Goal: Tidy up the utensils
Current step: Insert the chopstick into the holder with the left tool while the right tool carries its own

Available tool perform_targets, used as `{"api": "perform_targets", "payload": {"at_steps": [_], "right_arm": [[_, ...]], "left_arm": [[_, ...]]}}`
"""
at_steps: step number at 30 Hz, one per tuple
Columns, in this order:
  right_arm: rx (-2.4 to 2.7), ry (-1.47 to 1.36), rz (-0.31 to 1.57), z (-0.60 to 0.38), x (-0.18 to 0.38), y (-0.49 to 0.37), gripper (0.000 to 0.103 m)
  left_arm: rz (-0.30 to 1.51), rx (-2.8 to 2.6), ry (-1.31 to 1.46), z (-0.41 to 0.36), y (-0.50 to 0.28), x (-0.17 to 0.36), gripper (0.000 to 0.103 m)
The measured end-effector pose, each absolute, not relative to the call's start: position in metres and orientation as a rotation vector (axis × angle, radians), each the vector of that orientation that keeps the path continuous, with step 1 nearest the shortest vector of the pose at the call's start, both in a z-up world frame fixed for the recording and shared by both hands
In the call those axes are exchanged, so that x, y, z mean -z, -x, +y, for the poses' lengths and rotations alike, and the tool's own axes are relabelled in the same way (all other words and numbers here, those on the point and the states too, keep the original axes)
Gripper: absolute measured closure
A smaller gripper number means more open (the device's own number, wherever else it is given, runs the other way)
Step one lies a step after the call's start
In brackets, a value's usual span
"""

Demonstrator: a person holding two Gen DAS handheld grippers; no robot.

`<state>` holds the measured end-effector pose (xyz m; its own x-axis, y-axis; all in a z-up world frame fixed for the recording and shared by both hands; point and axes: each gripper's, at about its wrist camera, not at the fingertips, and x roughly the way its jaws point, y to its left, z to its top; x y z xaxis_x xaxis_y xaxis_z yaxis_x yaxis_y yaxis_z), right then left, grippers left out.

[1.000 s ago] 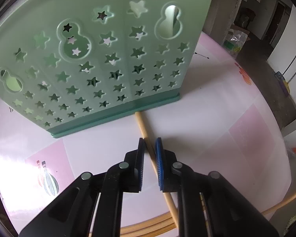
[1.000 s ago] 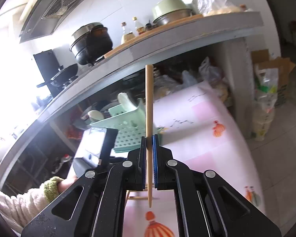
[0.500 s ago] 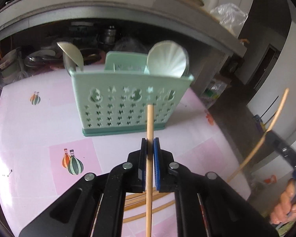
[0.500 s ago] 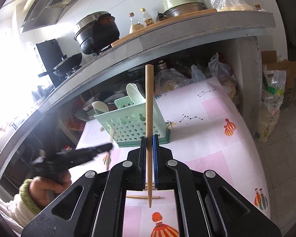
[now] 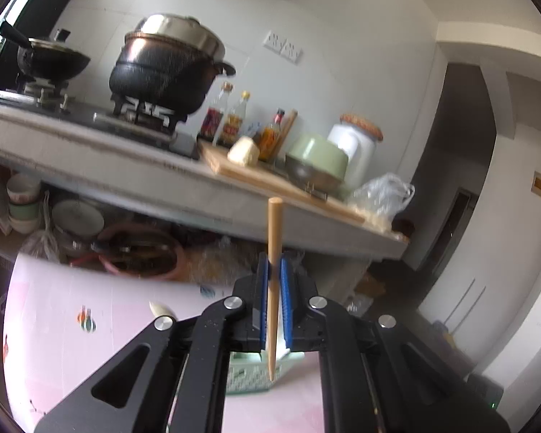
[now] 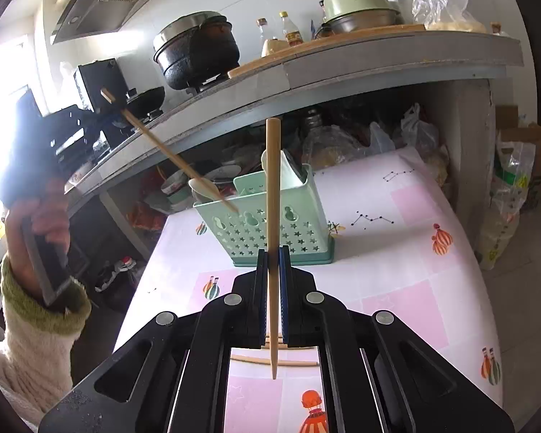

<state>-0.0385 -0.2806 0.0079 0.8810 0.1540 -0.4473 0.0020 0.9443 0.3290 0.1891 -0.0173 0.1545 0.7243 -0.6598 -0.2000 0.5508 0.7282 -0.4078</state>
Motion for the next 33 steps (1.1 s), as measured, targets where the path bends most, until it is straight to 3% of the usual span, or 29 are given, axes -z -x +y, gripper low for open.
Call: {"api": "perform_targets", "payload": {"at_steps": [7,24,26,29,33], "right_arm": [[-0.088,-0.335,0.515,-0.281,-0.003,0.03,0.099],[-0.094,-0.332,0.527,-0.28,0.002,0.023,0.099],[-0.091,-0.326,0.524,-0.279,0.0,0.023,0.099],[-0.086,-0.314,0.508,-0.279,-0.005,0.022,0.099],[-0.092,-0.299,0.457,-0.282,-0.023,0.015,0.099]], "left_arm": [[0.274,0.593,0.32,-0.026,-0.217,-0.162,0.097],[0.51,0.585,0.169,-0.073,-0.25,-0.043,0.094],[0.519,0.586,0.167,-0.072,-0.247,-0.04,0.075],[0.495,0.581,0.205,-0.059,-0.237,-0.04,0.056],[0.475,0.556,0.235,-0.037,-0.215,-0.041,0.043]]}}
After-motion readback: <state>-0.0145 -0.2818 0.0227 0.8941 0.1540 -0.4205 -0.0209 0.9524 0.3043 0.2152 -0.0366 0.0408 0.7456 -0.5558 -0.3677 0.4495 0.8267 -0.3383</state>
